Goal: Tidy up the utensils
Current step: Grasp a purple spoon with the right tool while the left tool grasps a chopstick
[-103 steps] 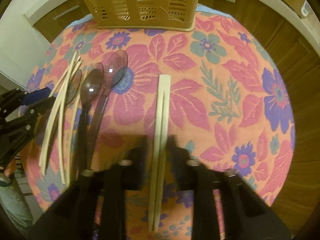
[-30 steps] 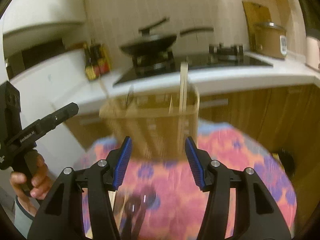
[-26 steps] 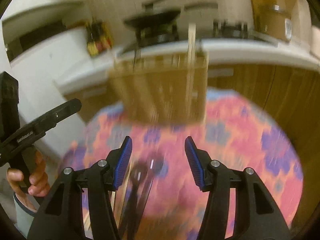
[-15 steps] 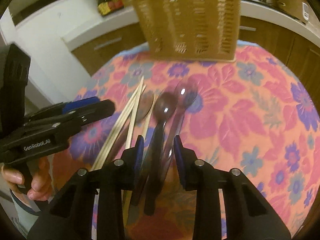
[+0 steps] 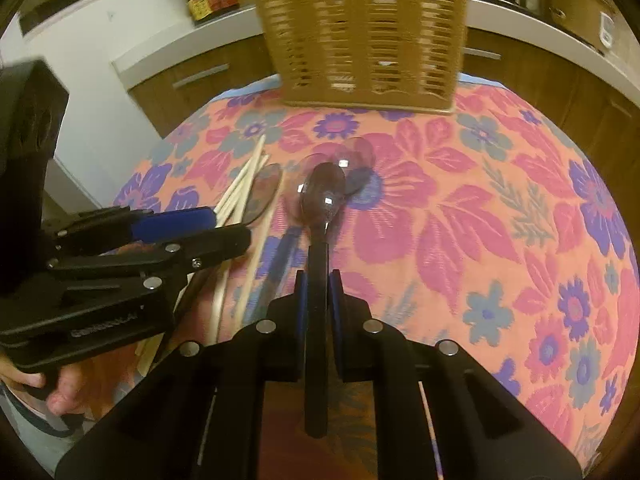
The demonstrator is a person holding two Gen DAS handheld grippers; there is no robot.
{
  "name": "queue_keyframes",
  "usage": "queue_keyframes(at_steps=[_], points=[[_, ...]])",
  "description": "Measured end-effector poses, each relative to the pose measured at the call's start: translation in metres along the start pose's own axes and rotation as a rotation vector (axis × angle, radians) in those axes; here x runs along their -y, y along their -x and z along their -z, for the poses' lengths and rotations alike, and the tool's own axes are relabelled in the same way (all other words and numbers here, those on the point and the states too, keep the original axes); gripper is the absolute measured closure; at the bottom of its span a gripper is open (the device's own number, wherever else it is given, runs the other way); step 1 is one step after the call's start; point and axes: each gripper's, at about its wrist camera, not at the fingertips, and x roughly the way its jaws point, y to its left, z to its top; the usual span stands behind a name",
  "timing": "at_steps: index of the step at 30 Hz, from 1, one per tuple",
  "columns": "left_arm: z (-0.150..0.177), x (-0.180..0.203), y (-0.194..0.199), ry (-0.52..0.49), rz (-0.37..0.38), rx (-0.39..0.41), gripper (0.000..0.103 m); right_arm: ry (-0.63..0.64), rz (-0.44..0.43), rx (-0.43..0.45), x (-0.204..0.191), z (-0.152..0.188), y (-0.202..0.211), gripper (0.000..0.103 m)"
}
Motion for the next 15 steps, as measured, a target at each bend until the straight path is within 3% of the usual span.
queue_keyframes(at_steps=[6, 10, 11, 15], points=[[-0.003, 0.013, -0.005, -0.043, -0.088, -0.015, 0.067, -0.041, 0.008, 0.02, 0.02, -0.003, 0.01, 0.095], [-0.002, 0.017, -0.007, -0.075, -0.178, -0.009, 0.089, -0.061, 0.012, 0.029, 0.03, -0.004, 0.016, 0.094], [-0.003, 0.016, -0.006, -0.069, -0.164, -0.012, 0.095, -0.063, 0.015, 0.031, 0.032, -0.003, 0.018, 0.094], [-0.004, 0.005, -0.001, -0.003, -0.075, 0.003, 0.099, -0.091, 0.013, 0.032, 0.045, -0.001, 0.021, 0.094]])
